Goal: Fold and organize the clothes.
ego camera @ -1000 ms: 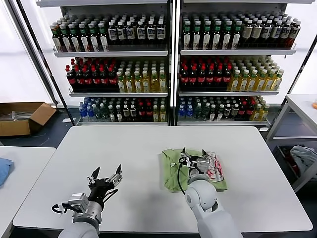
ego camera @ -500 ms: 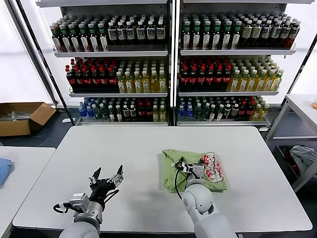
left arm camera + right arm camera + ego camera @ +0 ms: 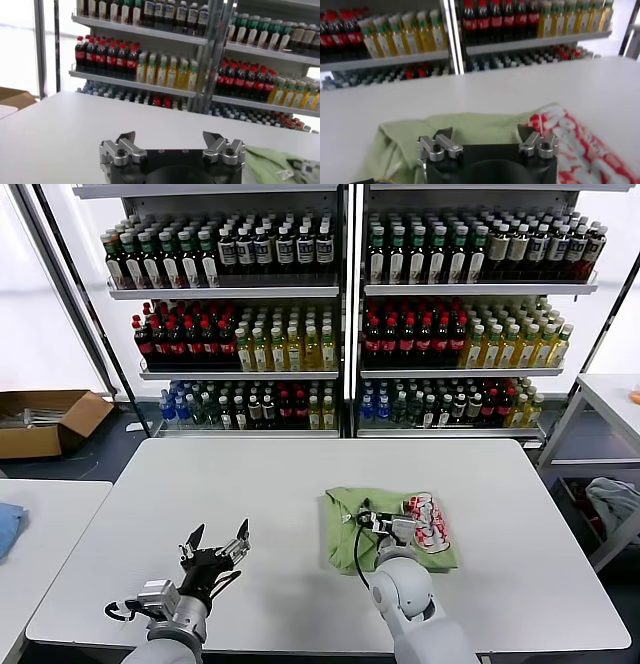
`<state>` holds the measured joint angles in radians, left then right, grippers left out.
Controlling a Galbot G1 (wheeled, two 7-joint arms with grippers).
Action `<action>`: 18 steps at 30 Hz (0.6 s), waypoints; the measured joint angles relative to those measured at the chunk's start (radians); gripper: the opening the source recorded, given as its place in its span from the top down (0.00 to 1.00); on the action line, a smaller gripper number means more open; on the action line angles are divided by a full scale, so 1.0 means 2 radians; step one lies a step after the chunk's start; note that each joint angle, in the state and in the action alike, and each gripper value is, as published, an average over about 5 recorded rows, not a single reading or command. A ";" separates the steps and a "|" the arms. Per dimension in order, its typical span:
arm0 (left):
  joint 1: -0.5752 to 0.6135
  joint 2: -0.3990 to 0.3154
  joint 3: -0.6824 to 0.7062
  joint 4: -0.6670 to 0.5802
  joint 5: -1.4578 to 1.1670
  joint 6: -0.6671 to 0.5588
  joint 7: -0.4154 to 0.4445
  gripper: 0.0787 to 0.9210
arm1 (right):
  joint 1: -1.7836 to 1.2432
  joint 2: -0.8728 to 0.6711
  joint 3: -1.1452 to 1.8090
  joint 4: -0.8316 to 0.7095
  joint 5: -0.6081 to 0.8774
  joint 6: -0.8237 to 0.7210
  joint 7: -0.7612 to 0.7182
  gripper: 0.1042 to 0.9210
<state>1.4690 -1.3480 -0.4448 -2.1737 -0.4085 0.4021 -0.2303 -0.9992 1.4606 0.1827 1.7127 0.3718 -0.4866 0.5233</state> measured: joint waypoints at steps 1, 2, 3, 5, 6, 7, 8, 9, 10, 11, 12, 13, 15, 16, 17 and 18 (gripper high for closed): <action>0.001 -0.001 0.001 -0.001 0.001 0.000 0.000 0.12 | -0.002 -0.002 0.001 0.007 -0.004 0.002 -0.001 0.12; 0.002 -0.002 0.002 -0.001 0.002 -0.001 0.000 0.12 | -0.004 -0.004 0.003 0.013 -0.007 0.003 -0.002 0.12; 0.003 -0.002 0.003 -0.001 0.003 -0.001 0.001 0.12 | -0.007 -0.005 0.005 0.018 -0.010 0.004 -0.002 0.12; 0.003 -0.003 0.004 -0.001 0.005 -0.001 0.001 0.12 | -0.012 -0.008 0.009 0.026 -0.013 0.006 -0.001 0.12; 0.003 -0.004 0.004 -0.001 0.005 -0.002 0.001 0.12 | -0.014 -0.009 0.011 0.029 -0.014 0.006 -0.001 0.12; 0.003 -0.004 0.005 -0.002 0.006 -0.002 0.001 0.12 | -0.016 -0.010 0.013 0.031 -0.014 0.007 0.000 0.12; 0.003 -0.005 0.006 -0.002 0.007 -0.002 0.001 0.12 | -0.016 -0.010 0.016 0.032 -0.013 0.007 0.001 0.12; 0.004 -0.005 0.007 -0.002 0.007 -0.002 0.001 0.12 | -0.017 -0.010 0.019 0.033 -0.011 0.008 0.003 0.12; 0.004 -0.006 0.008 -0.002 0.008 -0.002 0.001 0.12 | -0.017 -0.009 0.021 0.033 -0.009 0.008 0.004 0.12; 0.005 -0.006 0.009 -0.002 0.010 -0.002 0.001 0.12 | -0.017 -0.009 0.024 0.032 -0.005 0.009 0.005 0.12; 0.006 -0.007 0.010 -0.002 0.011 -0.002 0.001 0.12 | -0.017 -0.008 0.027 0.030 -0.001 0.010 0.006 0.12; 0.007 -0.007 0.011 -0.002 0.012 -0.002 0.002 0.12 | -0.016 -0.006 0.030 0.028 0.004 0.010 0.007 0.12; 0.009 -0.007 0.011 -0.002 0.013 -0.003 0.002 0.12 | -0.014 -0.003 0.036 0.022 0.015 0.012 0.009 0.12; 0.010 -0.007 0.011 -0.002 0.014 -0.003 0.003 0.12 | -0.012 -0.001 0.039 0.018 0.021 0.014 0.010 0.12; 0.011 -0.006 0.011 -0.003 0.014 -0.003 0.003 0.12 | -0.010 0.001 0.042 0.015 0.026 0.014 0.011 0.12; 0.012 -0.006 0.010 -0.003 0.014 -0.004 0.003 0.12 | -0.008 0.003 0.045 0.011 0.030 0.015 0.012 0.12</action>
<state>1.4932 -1.3598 -0.4251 -2.1791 -0.3795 0.3947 -0.2240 -1.0160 1.4662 0.2720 1.7344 0.4318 -0.4562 0.5474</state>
